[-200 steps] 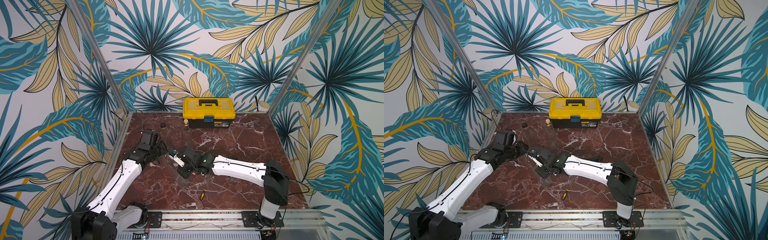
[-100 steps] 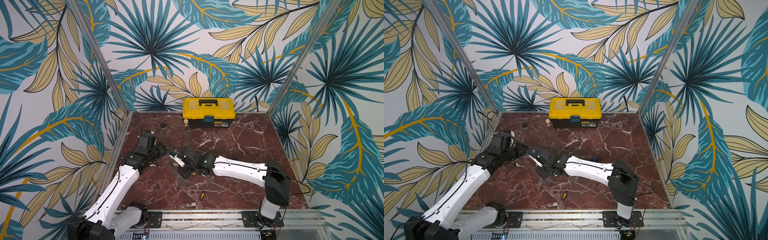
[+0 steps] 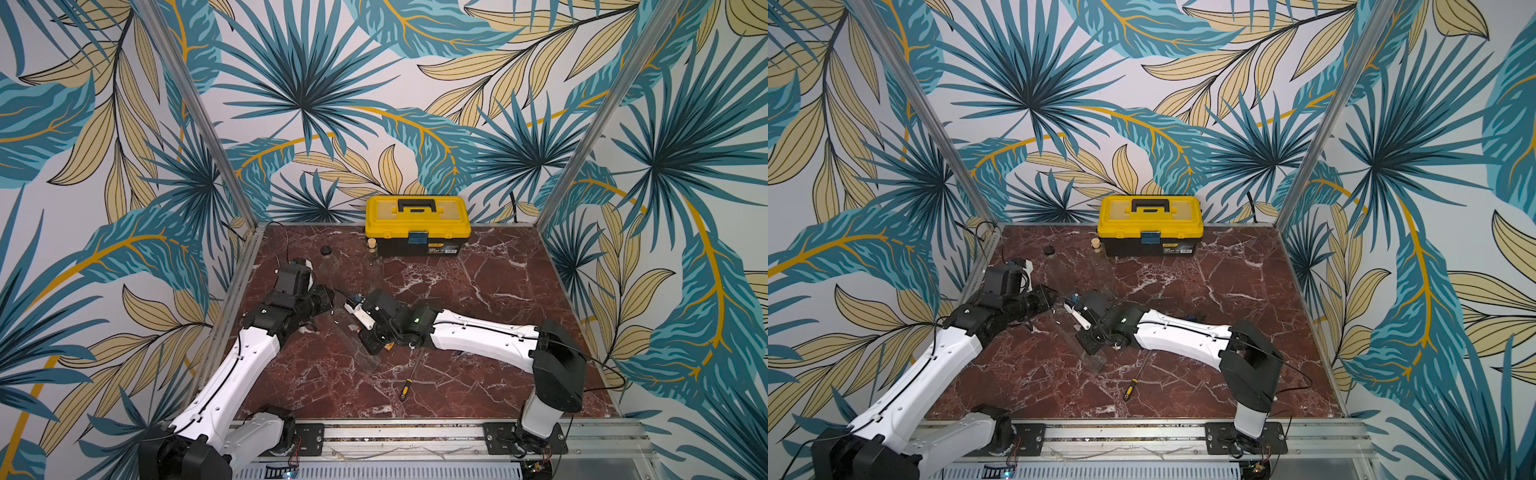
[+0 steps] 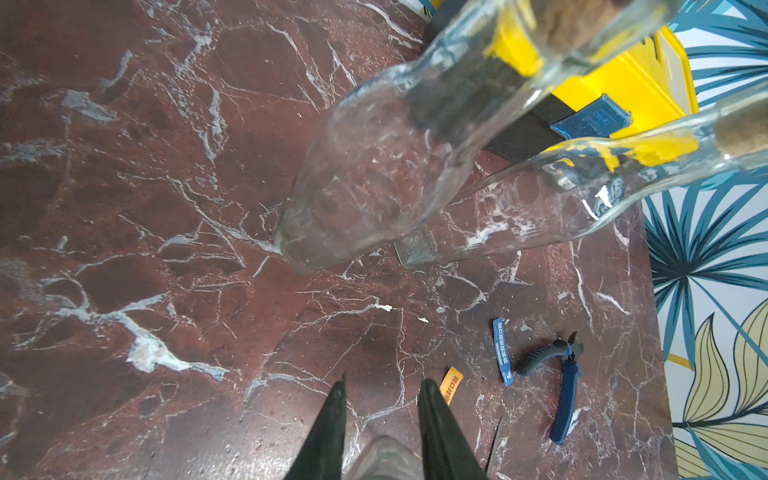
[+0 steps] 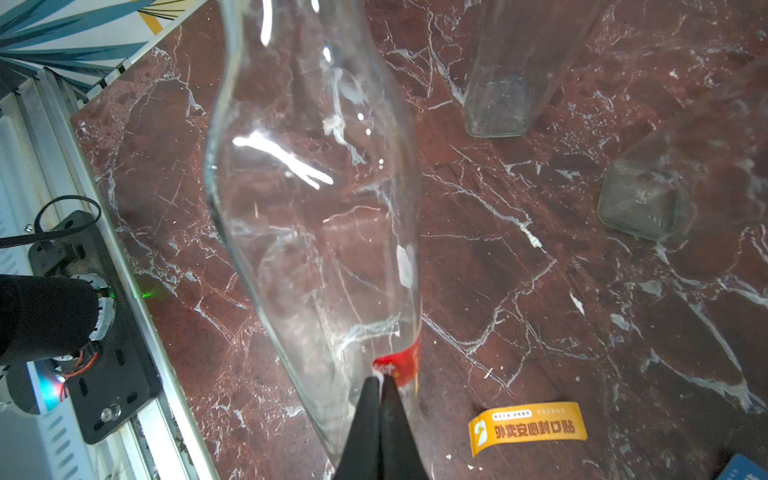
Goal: Remove the label from the bottle
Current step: Tear open the label from the bottle.
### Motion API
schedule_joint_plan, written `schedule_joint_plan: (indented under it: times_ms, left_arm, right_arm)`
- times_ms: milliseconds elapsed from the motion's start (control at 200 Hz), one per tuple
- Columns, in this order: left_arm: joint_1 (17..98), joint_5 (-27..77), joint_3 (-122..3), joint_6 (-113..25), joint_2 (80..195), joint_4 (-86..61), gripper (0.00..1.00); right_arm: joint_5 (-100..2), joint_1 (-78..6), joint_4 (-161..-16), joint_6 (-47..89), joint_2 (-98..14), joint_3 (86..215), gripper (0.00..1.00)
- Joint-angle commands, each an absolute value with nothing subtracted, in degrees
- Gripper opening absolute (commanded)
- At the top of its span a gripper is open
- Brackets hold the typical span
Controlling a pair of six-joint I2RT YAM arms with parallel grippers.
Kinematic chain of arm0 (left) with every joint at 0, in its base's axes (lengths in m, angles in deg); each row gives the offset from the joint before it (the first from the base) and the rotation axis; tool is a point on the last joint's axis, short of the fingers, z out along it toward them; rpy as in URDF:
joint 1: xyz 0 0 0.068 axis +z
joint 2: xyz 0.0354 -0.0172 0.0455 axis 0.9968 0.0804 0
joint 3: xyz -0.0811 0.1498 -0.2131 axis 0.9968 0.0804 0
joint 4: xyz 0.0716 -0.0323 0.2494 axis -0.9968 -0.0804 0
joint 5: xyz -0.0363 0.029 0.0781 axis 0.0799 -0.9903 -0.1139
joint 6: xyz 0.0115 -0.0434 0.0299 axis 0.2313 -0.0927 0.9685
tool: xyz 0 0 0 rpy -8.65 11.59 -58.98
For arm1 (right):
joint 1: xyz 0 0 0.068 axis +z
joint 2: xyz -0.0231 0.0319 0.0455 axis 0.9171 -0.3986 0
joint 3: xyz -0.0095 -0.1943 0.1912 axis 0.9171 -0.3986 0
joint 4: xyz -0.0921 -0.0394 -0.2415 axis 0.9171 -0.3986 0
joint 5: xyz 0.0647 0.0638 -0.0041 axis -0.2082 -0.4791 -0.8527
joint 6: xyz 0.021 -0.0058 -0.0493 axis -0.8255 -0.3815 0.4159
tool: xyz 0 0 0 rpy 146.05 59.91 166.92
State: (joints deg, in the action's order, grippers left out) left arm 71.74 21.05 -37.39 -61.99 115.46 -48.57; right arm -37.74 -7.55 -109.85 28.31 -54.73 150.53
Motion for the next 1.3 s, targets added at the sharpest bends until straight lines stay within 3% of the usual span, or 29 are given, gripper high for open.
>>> schedule_joint_plan:
  times_ms: [0, 621, 1297]
  left_arm:
    - [71.9, 23.6, -36.3, -56.5, 116.5, -55.6, 0.00]
    - [75.3, 26.6, -37.4, -51.0, 118.4, -58.2, 0.00]
    - [75.6, 26.5, -39.2, -52.0, 116.6, -58.0, 0.00]
  right_arm:
    - [-34.1, -9.7, -109.5, 26.9, -54.4, 148.7, 0.00]
    - [-31.5, -10.0, -112.1, 31.3, -54.1, 149.4, 0.00]
    - [-36.8, -9.9, -113.6, 32.1, -54.4, 150.3, 0.00]
